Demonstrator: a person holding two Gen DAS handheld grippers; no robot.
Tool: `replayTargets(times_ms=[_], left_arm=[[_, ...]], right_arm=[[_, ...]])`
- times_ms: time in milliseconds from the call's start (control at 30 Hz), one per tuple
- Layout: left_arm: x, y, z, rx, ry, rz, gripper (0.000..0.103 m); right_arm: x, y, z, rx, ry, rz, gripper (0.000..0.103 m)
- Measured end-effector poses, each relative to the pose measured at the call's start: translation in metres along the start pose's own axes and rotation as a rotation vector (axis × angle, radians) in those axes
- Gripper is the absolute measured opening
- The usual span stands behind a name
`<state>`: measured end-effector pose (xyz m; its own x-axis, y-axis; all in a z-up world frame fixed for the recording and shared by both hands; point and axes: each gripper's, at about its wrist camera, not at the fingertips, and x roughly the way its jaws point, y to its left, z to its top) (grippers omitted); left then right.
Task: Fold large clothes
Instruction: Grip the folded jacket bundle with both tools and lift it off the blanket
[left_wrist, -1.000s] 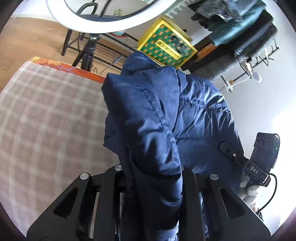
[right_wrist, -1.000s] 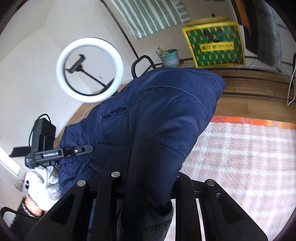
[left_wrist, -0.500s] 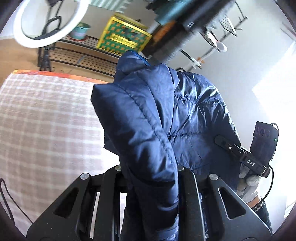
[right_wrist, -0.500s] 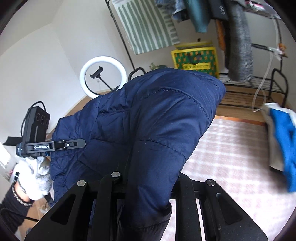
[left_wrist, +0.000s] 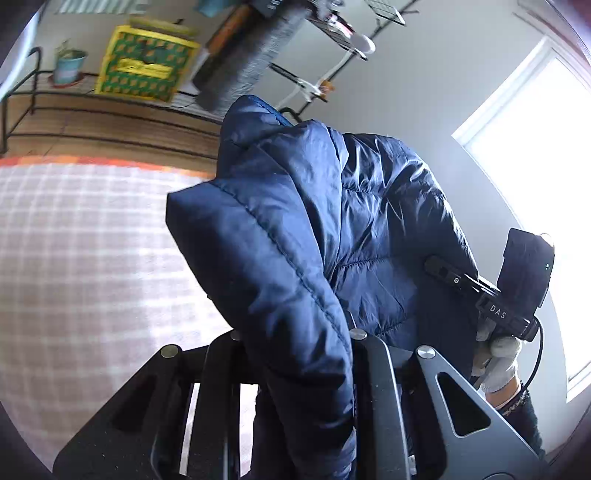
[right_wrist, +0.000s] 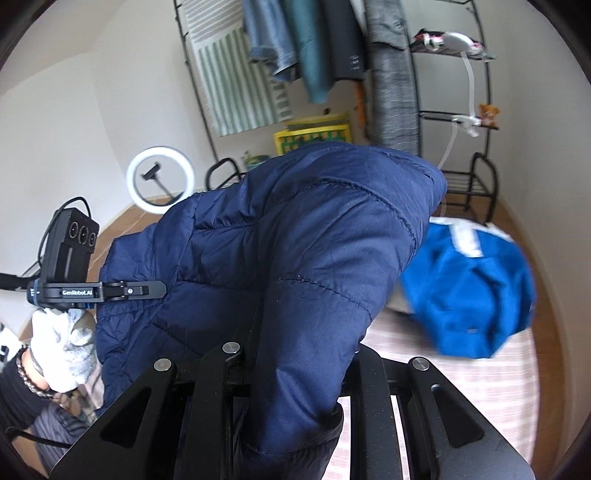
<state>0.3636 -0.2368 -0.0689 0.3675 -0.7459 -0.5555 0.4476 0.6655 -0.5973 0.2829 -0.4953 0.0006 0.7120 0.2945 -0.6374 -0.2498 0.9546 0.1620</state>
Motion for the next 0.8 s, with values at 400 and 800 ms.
replayTargets(times_ms=[400,800], left_arm=[[0.144,-0.076,0.068,0.107,-0.013,-0.056,0.017],[0.248,-0.065,0.123,0.11,-0.069,-0.059,0.017]], right_arm=[[-0.004,-0.126,0.057,-0.028,-0.05,-0.177,0.018],[0.054,-0.204,0.115,-0.174,-0.055,-0.324,0.018]])
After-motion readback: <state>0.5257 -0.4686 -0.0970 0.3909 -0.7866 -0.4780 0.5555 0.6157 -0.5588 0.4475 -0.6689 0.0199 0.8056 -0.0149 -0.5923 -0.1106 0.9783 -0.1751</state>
